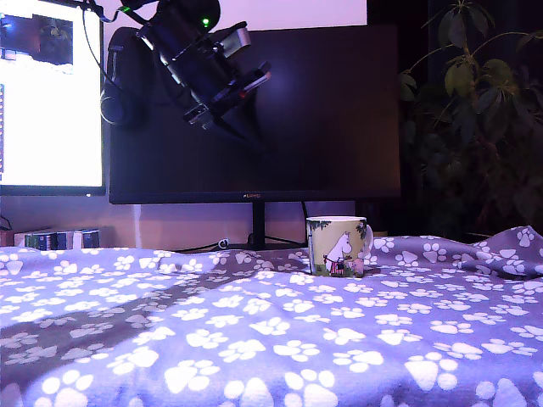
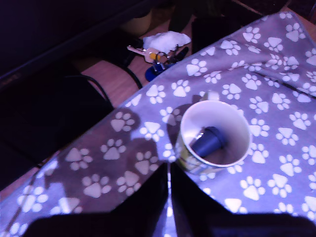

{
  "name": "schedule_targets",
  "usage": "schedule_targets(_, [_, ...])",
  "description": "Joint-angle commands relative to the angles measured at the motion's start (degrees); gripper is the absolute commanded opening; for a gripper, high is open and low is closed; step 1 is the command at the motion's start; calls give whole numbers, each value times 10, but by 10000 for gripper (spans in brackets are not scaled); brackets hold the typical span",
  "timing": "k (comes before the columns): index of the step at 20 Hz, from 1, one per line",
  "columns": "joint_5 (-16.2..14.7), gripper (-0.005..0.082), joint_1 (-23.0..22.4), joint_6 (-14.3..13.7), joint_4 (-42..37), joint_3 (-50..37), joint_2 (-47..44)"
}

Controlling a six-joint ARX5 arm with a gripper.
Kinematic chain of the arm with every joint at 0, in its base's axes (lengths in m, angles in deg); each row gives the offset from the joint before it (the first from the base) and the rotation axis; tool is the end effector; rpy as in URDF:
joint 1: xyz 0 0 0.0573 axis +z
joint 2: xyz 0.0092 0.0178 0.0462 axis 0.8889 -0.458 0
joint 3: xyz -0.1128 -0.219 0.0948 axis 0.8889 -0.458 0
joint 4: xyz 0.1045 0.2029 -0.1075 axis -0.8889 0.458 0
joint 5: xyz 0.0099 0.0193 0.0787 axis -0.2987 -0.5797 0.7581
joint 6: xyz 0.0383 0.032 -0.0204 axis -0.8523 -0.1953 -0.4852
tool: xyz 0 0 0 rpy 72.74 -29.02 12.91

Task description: Pick up the coffee capsules on the table and drop them inside the coffee cup

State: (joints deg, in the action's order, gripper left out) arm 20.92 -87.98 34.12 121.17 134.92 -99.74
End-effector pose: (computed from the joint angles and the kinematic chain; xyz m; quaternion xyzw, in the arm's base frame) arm 0.4210 -0.2100 0.3065 0.0788 0.3561 -0.3907 0.8452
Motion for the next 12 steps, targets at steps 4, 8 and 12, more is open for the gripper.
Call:
schedule_targets(4, [-3, -21, 2, -3, -101, -159, 79])
schedule_targets(8, [-3, -21, 5, 4, -223, -324, 171])
schedule_targets(12, [-4, -21, 25, 33, -312, -466, 261])
